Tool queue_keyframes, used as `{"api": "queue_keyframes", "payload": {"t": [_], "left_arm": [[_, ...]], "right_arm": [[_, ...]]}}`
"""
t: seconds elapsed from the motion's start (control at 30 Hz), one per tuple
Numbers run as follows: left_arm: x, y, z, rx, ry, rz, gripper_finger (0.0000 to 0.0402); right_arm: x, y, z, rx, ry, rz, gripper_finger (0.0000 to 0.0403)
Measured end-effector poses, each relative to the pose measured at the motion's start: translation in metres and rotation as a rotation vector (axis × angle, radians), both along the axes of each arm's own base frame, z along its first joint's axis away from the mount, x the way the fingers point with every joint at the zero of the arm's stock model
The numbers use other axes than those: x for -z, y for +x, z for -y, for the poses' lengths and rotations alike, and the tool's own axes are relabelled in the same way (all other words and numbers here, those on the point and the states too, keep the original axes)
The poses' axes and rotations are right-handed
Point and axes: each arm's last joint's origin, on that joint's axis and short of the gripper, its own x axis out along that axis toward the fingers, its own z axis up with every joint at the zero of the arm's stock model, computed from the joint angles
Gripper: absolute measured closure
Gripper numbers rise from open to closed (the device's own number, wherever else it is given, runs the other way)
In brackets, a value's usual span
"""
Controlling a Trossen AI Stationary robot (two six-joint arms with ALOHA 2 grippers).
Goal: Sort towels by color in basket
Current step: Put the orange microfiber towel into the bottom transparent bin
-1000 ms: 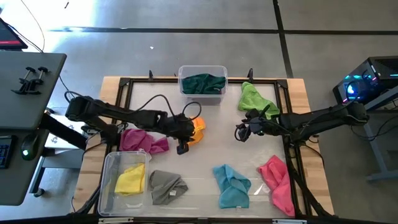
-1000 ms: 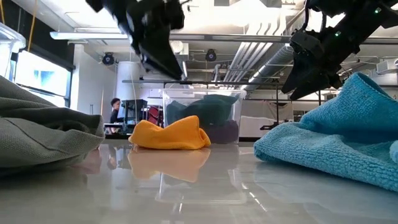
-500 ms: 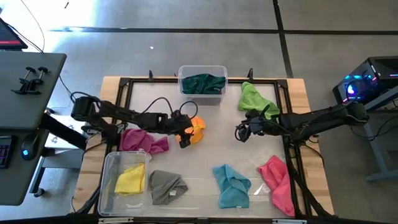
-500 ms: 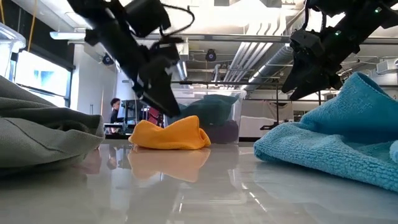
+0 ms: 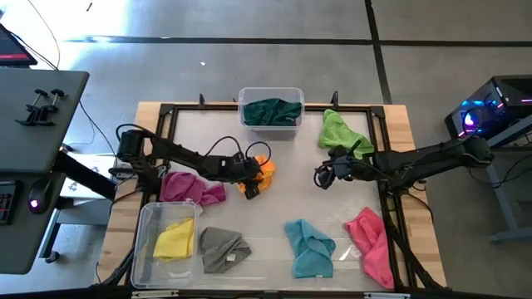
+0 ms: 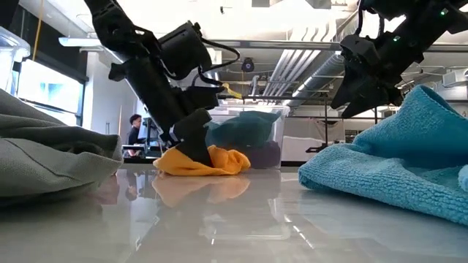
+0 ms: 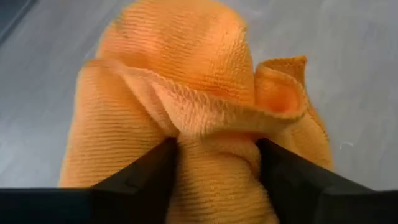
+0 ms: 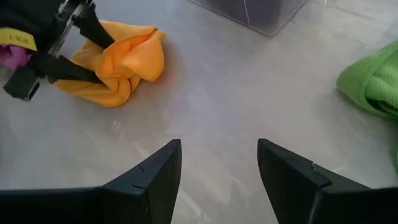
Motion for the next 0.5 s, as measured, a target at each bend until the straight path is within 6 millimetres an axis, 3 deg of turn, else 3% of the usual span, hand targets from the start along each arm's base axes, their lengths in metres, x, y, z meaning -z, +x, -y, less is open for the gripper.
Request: {"api": "queue_keyframes", "payload": {"t": [0.17, 0.3, 0.37, 0.5], "left_arm": [[0.000, 0.000, 0.000, 0.029, -0.037, -0.001, 0.0304], [-0.013, 0.000, -0.004, 0.077, -0.146, 0.035, 0.0382], [-0.024, 0.001, -0.005, 0.078, -0.165, 0.061, 0.0389], [-0.066, 0.006, -0.006, 0.120, -0.106, 0.207, 0.0377]], "right_arm": [[0.000, 0.000, 0.000, 0.004, 0.003, 0.002, 0.0199], [0.000, 0.000, 0.000, 0.004, 0.003, 0.001, 0.0199], [0.000, 0.000, 0.000, 0.004, 0.003, 0.001, 0.0199], [0.000, 0.000, 0.000, 0.009, -0.012, -0.001, 0.0199]]}}
